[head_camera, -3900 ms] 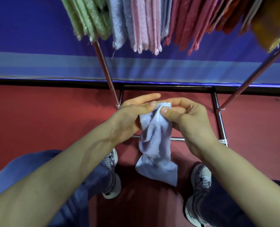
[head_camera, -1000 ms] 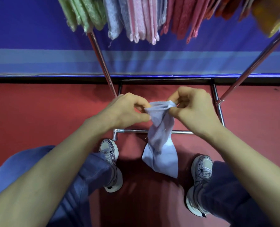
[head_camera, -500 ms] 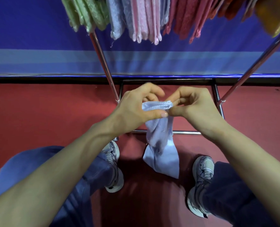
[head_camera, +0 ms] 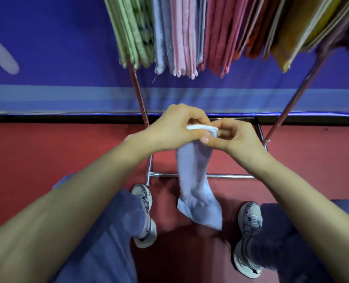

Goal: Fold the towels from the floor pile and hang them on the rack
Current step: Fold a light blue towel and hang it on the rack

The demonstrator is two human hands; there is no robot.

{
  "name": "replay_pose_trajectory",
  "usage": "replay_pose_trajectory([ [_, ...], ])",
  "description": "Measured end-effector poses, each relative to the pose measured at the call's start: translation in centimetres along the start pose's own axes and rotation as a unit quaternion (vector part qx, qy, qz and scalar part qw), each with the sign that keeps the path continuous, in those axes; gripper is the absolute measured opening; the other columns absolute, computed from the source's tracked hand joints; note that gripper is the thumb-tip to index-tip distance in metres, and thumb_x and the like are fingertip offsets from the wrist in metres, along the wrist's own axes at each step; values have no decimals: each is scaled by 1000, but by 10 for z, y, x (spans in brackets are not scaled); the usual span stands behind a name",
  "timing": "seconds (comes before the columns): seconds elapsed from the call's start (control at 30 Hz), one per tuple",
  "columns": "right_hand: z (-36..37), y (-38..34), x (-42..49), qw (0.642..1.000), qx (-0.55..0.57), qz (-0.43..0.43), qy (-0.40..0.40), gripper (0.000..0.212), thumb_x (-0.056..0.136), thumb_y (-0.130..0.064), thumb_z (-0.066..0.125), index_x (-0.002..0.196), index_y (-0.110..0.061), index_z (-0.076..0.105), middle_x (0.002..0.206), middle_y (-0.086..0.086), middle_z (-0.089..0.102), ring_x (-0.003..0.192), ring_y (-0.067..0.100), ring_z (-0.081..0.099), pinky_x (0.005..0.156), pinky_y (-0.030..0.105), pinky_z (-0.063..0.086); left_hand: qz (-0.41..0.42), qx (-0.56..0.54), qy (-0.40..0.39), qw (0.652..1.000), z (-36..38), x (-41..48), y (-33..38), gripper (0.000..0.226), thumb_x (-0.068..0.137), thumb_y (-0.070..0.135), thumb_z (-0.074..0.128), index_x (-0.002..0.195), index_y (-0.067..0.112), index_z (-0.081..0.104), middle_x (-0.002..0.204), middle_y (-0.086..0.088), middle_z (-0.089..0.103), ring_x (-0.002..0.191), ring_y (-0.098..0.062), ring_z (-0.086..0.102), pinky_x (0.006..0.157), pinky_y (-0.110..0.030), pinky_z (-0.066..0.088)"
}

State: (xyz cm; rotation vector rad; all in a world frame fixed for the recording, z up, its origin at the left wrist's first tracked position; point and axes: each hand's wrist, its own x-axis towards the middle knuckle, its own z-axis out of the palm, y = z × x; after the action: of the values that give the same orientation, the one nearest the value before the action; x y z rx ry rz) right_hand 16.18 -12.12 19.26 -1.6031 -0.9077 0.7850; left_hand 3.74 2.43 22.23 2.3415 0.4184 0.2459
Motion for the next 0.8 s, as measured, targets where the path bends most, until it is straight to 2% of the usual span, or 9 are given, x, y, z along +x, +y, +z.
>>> replay_pose_trajectory([
  [0.1, -8, -32, -18, 1000, -1, -11, 2, 28, 70, -21, 89, 92, -13, 75, 96, 26, 72, 89, 34, 71, 94, 60, 51, 46, 61, -44, 996, -24, -3, 36, 18, 83, 33, 73, 99, 25, 76, 91, 11, 75, 89, -7, 67, 85, -35, 51],
  [0.2, -20, -81, -38, 999, -7, -44, 14, 36, 63, -28, 91, 91, -11, 74, 91, 23, 74, 88, 27, 70, 92, 59, 53, 94, 95, -56, 989, -55, -9, 82, 24, 82, 42, 66, 98, 26, 72, 90, 5, 73, 88, -17, 66, 83, -42, 51],
  [0.3, -31, -125, -54, 996, -20, -82, 22, 28, 73, -16, 86, 97, -7, 73, 91, 23, 75, 95, 32, 72, 87, 56, 57, 121, 124, -43, 984, -79, -14, 122, 22, 82, 42, 65, 96, 25, 67, 88, -4, 69, 84, -24, 62, 78, -42, 51],
  [0.4, -40, -150, -69, 993, -33, -108, 26, 23, 79, -2, 80, 100, -2, 72, 85, 13, 77, 82, 16, 72, 81, 45, 60, 149, 117, -34, 981, -97, -21, 155, 13, 88, 33, 66, 96, 22, 65, 88, 2, 67, 79, -13, 57, 75, -34, 46],
  [0.47, -40, -158, -80, 991, -64, -120, 13, 22, 79, -9, 82, 98, -3, 72, 83, 10, 76, 78, 10, 67, 78, 44, 60, 171, 103, -39, 979, -103, -27, 175, 12, 91, 29, 65, 97, 19, 65, 88, 7, 66, 80, -6, 56, 76, -30, 46],
  [0.6, -34, -160, -100, 987, -120, -108, -7, 52, 68, -37, 85, 106, -3, 70, 103, 22, 71, 90, 19, 68, 88, 54, 54, 217, 160, -59, 961, -113, -38, 209, 14, 93, 23, 65, 100, 11, 65, 89, 7, 63, 81, -4, 53, 75, -23, 43],
  [0.67, -33, -157, -106, 988, -121, -100, -13, 49, 73, -36, 84, 93, 6, 69, 95, 21, 73, 81, 16, 63, 81, 53, 54, 234, 172, -16, 957, -121, -41, 220, 14, 91, 28, 63, 98, 16, 63, 88, 9, 62, 80, -3, 51, 74, -20, 40],
  [0.73, -31, -154, -110, 988, -111, -104, -19, 59, 70, -45, 82, 84, 10, 64, 80, 12, 70, 75, 16, 57, 68, 46, 49, 242, 217, -19, 945, -127, -45, 227, 14, 90, 30, 61, 98, 20, 63, 86, 14, 60, 81, -3, 51, 73, -16, 39],
  [0.8, -28, -153, -113, 990, -104, -93, -20, 65, 66, -50, 80, 82, 11, 63, 77, 10, 68, 73, 22, 63, 67, 45, 49, 250, 242, -12, 938, -130, -50, 231, 14, 92, 28, 64, 100, 17, 65, 84, 15, 59, 81, -5, 51, 72, -12, 37],
])
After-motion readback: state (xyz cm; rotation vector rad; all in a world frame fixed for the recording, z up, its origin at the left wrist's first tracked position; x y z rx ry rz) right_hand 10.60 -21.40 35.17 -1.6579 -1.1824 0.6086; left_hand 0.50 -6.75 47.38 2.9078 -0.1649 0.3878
